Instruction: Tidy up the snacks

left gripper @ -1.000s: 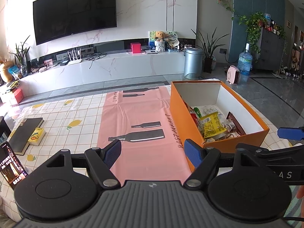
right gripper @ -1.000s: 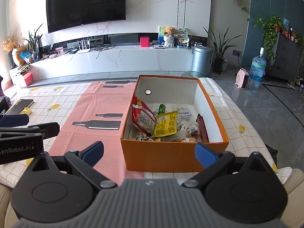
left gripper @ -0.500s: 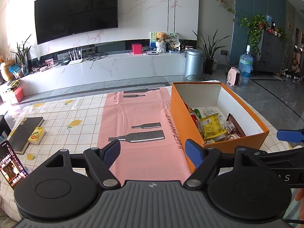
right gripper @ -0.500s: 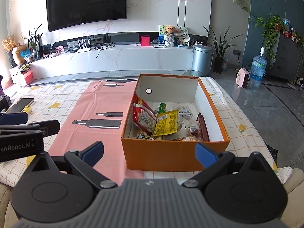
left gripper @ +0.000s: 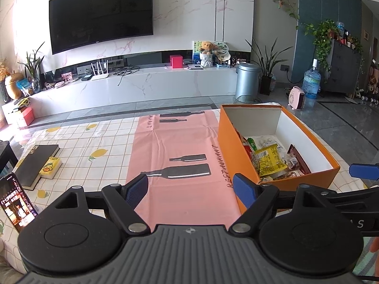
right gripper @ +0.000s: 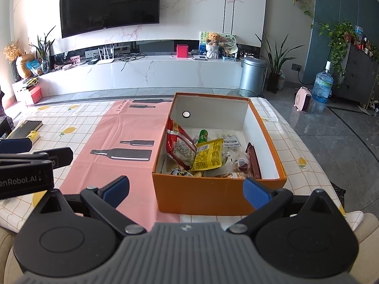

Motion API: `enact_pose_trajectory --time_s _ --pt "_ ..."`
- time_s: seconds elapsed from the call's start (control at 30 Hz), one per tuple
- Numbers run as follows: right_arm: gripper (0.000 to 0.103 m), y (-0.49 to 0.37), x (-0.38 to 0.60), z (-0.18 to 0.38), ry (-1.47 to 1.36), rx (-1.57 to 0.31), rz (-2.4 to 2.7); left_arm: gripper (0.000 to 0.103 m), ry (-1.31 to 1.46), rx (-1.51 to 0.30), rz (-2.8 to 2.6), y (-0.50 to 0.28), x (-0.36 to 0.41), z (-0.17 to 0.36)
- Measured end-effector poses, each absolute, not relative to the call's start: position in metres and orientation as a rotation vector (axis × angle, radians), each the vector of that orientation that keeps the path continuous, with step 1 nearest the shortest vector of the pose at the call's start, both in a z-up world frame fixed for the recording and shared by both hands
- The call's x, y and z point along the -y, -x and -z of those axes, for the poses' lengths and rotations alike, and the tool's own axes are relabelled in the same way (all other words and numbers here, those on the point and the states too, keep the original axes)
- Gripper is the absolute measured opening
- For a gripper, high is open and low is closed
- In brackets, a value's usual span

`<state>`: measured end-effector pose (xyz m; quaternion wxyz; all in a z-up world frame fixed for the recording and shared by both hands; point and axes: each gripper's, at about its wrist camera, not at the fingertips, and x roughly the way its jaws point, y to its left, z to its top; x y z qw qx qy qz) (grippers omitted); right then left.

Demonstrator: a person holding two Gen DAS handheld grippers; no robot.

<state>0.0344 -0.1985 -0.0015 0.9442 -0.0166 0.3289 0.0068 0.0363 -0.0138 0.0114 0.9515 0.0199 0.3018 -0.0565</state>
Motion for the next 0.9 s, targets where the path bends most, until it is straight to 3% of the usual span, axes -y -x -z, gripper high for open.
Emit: enact_pose_trajectory --time_s 0.9 --pt "0.099 -0.0356 0.1999 0.0023 0.019 -0.679 0.001 0.095 -0.07 -0.605 0.12 -0.034 0.0153 -0.0081"
